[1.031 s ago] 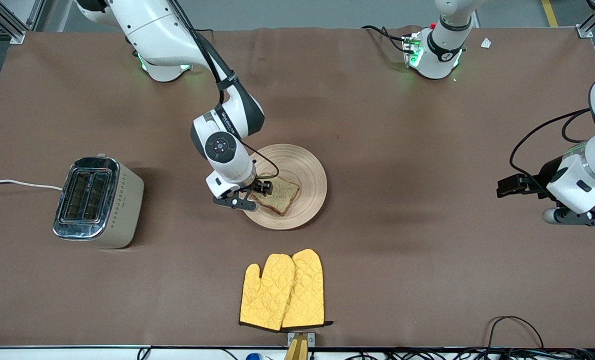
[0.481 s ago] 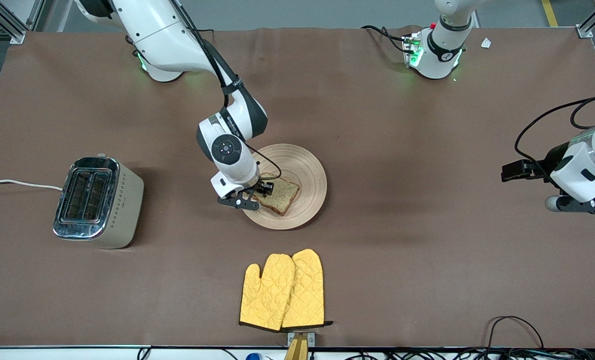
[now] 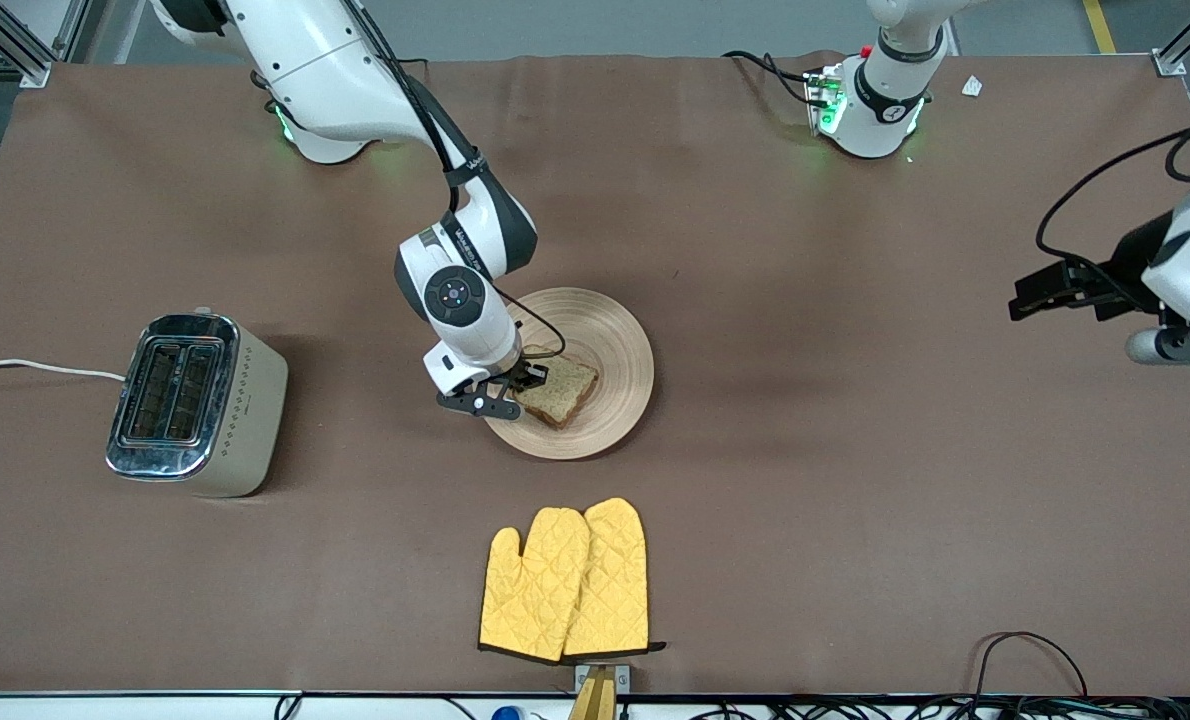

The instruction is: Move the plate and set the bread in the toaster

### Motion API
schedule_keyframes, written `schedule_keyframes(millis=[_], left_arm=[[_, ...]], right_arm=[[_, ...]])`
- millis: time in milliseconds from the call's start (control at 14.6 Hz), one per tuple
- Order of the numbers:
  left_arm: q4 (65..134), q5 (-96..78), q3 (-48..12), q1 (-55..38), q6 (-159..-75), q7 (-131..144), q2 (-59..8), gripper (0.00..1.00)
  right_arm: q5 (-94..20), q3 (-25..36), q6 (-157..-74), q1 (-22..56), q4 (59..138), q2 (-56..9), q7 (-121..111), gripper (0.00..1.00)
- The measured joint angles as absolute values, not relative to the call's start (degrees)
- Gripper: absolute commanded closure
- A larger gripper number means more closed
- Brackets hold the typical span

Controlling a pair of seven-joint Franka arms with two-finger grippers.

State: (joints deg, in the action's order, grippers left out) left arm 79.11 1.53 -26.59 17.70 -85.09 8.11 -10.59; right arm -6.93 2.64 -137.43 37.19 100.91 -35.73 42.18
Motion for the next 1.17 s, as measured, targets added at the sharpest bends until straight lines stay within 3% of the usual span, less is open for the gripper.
schedule_keyframes(millis=[412,893,1168], left_arm=[[85.0,1.5,-16.7,6.3,-84.8,11.5,-3.7,0.0],[87.1,1.5,-10.3,0.5,-84.8,13.6,-2.2,0.0],[87.5,1.5,-8.3,-1.6,-84.8,13.3,-1.5,0.0]], right_arm=[[-6.2,5.1,-126.5,37.1,96.2,-33.5,42.0,1.0],[4.3,12.8,-95.9,36.7,81.7,-29.1,29.4,1.0],[11.8,18.1,-86.7,34.6,77.1,-29.1,9.1,1.0]])
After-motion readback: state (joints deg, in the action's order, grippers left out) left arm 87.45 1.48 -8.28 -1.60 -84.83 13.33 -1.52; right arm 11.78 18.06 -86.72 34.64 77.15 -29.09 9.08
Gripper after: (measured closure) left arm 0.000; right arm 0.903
